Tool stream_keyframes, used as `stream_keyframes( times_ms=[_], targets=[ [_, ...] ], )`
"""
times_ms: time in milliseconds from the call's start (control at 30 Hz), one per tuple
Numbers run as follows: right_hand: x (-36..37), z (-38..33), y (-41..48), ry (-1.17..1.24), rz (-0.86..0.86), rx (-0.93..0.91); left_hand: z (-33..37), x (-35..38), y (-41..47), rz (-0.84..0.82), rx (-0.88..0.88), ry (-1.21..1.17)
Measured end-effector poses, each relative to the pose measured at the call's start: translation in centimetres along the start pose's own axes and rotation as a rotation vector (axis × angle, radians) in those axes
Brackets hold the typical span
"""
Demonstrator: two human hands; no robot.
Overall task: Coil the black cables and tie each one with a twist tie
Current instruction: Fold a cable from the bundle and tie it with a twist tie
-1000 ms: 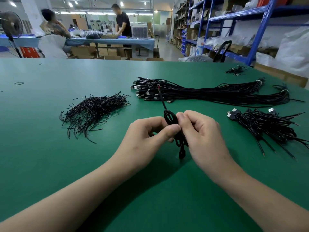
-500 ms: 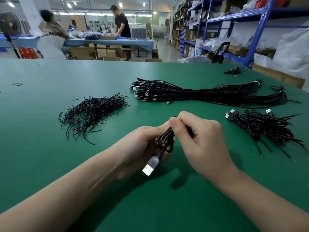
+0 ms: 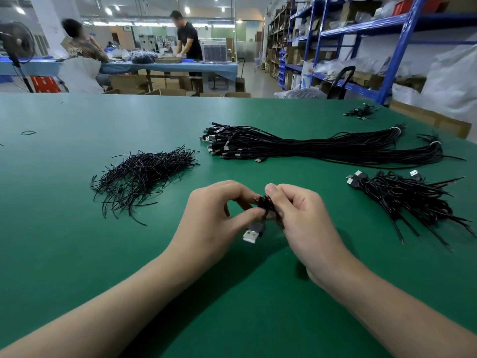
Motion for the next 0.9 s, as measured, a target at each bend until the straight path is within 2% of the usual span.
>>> stream_keyframes(
  times_ms=[133,233,400,467,567,733,900],
  targets=[
    [-0.6,-0.9,-0.2,-0.266,0.051,-0.175,0.3,0.3,-0.3,-0.081,-0.021,-0.093],
    [-1.0,-1.4,-0.3,-0.299,0.054,-0.253,0.8,0.4,-0.2,-0.094,0.009,-0.122],
    [-0.9,-2.1,-0.6,-0.298,0.043,-0.386,-0.4,1.2,-0.5,-0.345,-0.327,-0.547],
    [-0.8,-2.3,-0.6,-0.305,0.026,-0.41,-0.5,1.4,-0.5,-0.41,-0.384,-0.65],
    [-0.9,-1.8,-0.3,-0.288,-0.007,-0.367,-0.6,1.5,-0.5,-0.379,-0.379,-0.637],
    [-0.9,-0.7,0.3,-0.134,-0.124,-0.064,-0.1,1.6,-0.1,-0.179,-0.302,-0.544],
    [-1.2,-1.5,0.7,0.018,-0.231,0.077,-0.6,1.5,0.3,-0.168,-0.333,-0.469]
  ],
)
Point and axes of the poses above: each hand's wrist, its own y-axis towards the middle knuckle, its own x-axis out of the palm, z = x × y, the point moved 3 cm from there along y, towards the middle knuckle, and after that the axes turned 1 degree about x, right-handed, at the moved point
